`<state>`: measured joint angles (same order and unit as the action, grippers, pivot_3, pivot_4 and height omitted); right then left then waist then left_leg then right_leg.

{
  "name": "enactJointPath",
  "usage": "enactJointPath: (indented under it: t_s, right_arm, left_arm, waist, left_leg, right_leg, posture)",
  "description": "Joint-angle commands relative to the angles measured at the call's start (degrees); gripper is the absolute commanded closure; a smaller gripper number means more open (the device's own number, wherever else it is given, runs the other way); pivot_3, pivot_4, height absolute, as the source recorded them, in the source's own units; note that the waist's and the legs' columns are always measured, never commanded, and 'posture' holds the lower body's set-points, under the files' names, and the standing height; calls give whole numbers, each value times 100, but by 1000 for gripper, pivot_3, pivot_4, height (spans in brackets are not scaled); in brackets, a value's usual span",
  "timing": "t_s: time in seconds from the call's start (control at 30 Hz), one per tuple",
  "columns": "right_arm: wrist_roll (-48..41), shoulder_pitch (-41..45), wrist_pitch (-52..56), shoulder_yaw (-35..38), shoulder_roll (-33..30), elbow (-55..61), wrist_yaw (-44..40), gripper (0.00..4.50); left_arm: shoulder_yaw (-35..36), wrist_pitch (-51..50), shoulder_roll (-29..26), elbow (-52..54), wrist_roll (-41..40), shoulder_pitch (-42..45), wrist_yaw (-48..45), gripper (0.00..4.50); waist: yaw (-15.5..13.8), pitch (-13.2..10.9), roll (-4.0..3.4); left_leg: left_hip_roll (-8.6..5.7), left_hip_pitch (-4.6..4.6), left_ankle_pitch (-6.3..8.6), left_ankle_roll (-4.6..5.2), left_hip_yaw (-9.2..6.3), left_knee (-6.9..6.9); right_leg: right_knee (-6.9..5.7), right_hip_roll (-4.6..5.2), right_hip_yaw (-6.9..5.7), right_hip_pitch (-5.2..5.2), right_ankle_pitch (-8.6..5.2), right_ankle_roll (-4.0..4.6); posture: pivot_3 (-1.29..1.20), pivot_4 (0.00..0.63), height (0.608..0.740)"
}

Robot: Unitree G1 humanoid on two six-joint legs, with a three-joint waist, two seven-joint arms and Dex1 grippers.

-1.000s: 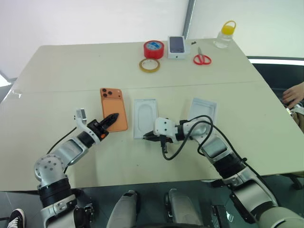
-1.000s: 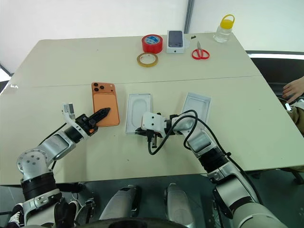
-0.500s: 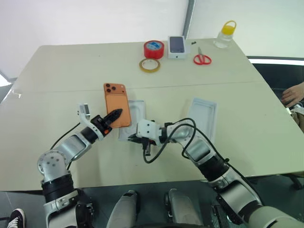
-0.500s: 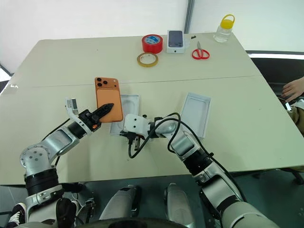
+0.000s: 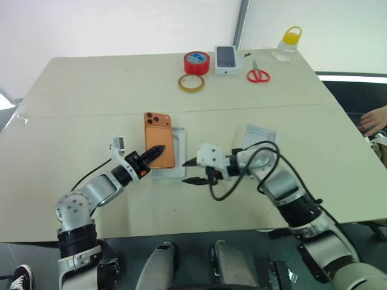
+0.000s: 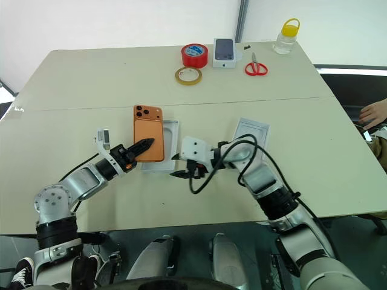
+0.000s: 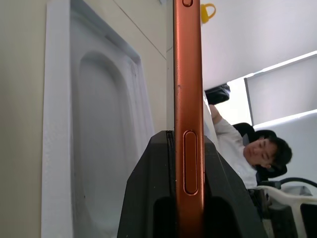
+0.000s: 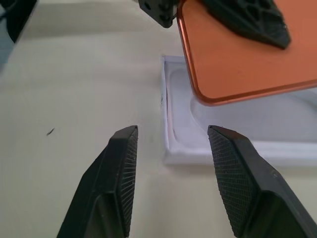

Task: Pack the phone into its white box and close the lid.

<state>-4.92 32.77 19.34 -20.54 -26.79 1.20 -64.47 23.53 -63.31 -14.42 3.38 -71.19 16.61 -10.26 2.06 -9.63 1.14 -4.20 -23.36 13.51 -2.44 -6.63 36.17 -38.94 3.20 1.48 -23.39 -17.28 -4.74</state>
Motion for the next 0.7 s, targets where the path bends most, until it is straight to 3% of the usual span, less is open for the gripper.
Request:
enactJointPath:
  t_s: [0.03, 0.3, 0.57, 0.7]
  right_arm:
    - [-43, 102, -203, 297, -215, -171, 17, 2138]
    - [105, 248, -450, 452, -232, -799, 364, 2138]
    - [98, 245, -470, 439, -142, -822, 457, 2100]
    - [87, 274, -450, 442, -85, -808, 479, 2100]
  left_arm:
    - [-50, 100, -63, 113, -59, 69, -195, 4500]
    - [-80, -21, -196, -82, -107, 110, -220, 4500]
    - [-217, -16, -352, -80, 86, 212, -254, 812]
    - [-207, -134, -635, -73, 55, 272, -409, 812]
  waist:
    - [2, 0, 0]
    - [9, 0, 0]
    - [-6, 0, 0]
    - [28, 0, 0]
  left_leg:
    - [0, 0, 0, 0, 0, 0]
    - [1, 0, -3, -4, 0, -1]
    - [0, 0, -5, -7, 0, 0]
    - [1, 1, -7, -11, 0, -2]
  right_leg:
    - [0, 0, 0, 0, 0, 0]
    - [0, 0, 0, -1, 0, 0]
    - [0, 0, 0, 1, 0, 0]
    - [0, -1, 1, -1, 0, 0]
  posture:
    - [0, 150, 740]
    - [0, 150, 740]
    - [0, 150, 740]
    - [0, 150, 740]
